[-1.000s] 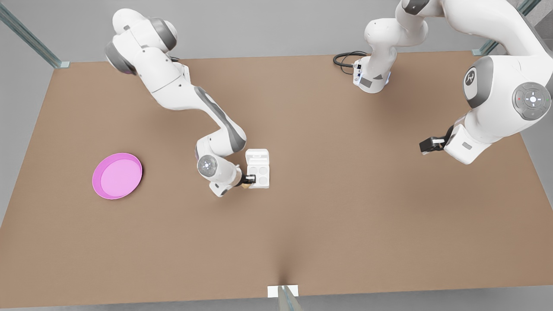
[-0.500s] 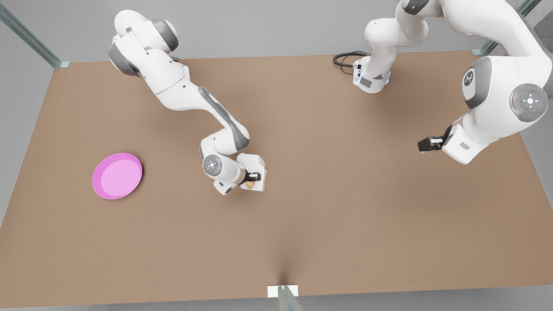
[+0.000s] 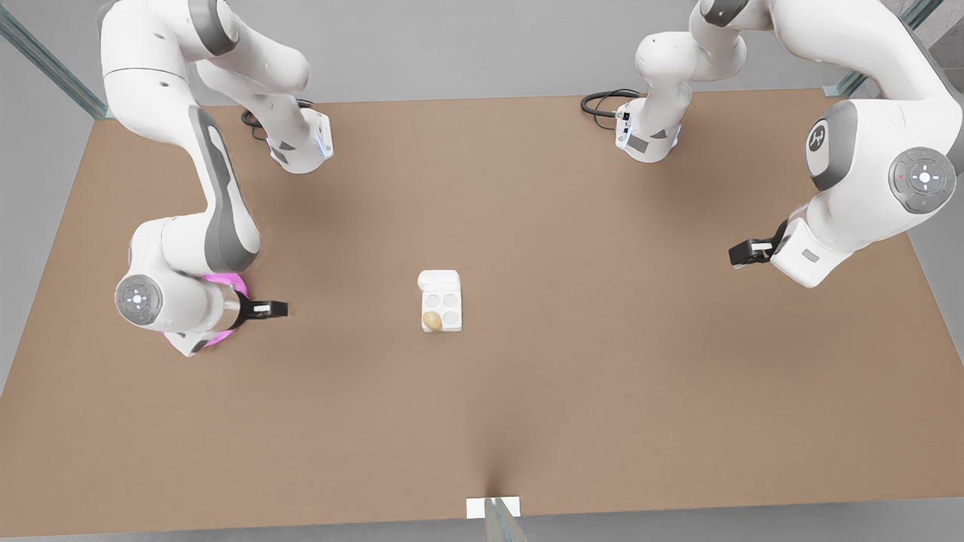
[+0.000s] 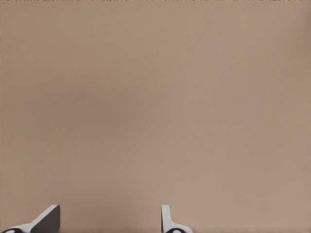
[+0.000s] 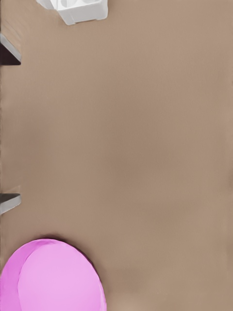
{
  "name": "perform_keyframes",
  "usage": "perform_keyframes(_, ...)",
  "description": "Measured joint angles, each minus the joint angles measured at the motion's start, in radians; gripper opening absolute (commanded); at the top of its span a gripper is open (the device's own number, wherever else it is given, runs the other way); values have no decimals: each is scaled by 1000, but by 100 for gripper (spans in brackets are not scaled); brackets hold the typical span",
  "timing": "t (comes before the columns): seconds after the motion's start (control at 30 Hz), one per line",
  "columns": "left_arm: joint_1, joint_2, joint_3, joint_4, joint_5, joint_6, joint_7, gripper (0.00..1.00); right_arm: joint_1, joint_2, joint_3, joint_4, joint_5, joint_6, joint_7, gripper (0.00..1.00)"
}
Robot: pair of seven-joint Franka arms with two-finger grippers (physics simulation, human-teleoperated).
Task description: Pack egg into the box and close the box lid
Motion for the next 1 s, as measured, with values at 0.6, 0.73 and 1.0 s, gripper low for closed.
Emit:
perform_keyframes(0.6,-108,157,-331,52,-42,46,-726,21,15,-26,-191,101,1,-35,-57,100)
perform_keyframes(0.73,-241,264,-403,90,-63,182,-1064,21,13,-21,-191,103,7,-34,-57,100)
perform_keyframes(1.0,-390,326,-442,102,-74,302,-1260,21,13,-12,-192,103,9,-23,-57,100)
